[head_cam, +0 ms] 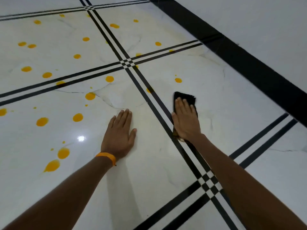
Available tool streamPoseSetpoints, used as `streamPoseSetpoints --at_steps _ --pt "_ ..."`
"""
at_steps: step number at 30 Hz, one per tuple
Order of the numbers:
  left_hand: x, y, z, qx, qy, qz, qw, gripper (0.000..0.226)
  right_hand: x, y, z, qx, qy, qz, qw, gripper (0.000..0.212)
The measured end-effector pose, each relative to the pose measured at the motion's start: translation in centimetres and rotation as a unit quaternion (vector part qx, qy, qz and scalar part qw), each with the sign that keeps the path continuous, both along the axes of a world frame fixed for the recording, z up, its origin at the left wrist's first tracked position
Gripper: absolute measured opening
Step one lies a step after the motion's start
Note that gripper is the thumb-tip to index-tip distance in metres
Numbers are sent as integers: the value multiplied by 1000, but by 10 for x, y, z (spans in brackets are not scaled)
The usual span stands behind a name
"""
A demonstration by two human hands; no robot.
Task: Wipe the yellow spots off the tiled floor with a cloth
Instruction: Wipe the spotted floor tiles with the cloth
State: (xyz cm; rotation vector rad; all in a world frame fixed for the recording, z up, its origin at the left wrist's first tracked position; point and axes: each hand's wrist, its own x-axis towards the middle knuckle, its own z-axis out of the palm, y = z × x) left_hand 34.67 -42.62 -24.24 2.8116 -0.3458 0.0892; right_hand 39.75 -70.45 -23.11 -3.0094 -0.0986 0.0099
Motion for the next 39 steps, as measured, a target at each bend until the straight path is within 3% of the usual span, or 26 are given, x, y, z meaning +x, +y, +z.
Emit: streamPoseSetpoints --at_steps 2,4,8,10,13,15,17,19,21,23,24,26,28,30,33,35,37,39 --pt "-1 -1 0 3 2 4 1000 67 -8 -15 1 2 17 124 992 67" --pt "-1 -1 3 6 9 6 1000 67 -10 -44 3 5 20 147 989 66" --pt "0 0 3 5 17 6 1000 67 28 -50 0 -4 -3 -116 993 71" --pt "0 1 1 0 17 4 1000 68 45 -6 4 23 -14 -172 985 73" --pt "2 2 0 -10 15 5 1000 68 22 57 -3 0 -43 19 999 67" --pt "2 2 -1 -11 9 2 1000 68 -29 65 -4 -4 -12 181 983 63" --pt "0 2 -1 -10 6 3 1000 69 -60 38 2 20 15 239 971 62" --pt "1 1 1 -7 6 3 1000 69 -43 -9 0 8 -29 179 983 62" --pt "2 1 1 -4 10 7 1000 69 8 -37 3 -4 -35 23 999 66" --pt "2 0 1 -4 12 5 1000 70 41 -23 7 0 -34 -95 995 70" --pt "1 0 1 -3 15 3 1000 70 40 -2 5 4 -44 -100 994 69" --pt "1 0 3 0 17 2 1000 71 4 38 3 14 -47 23 999 63" --pt "2 0 4 0 19 2 1000 71 -58 48 1 -2 -6 206 978 61" --pt "1 0 4 2 17 1 1000 72 -85 12 7 7 26 259 965 61" --pt "1 1 2 2 14 0 1000 72 -68 -66 6 -1 14 28 1000 65" --pt "2 0 2 7 12 1 1000 73 -48 -76 9 -4 14 -128 992 71" --pt "2 0 4 9 17 -3 1000 74 -54 -29 10 -1 -14 -154 988 68" --pt "1 1 5 12 17 -1 1000 75 -93 21 3 -1 -25 -28 999 64"
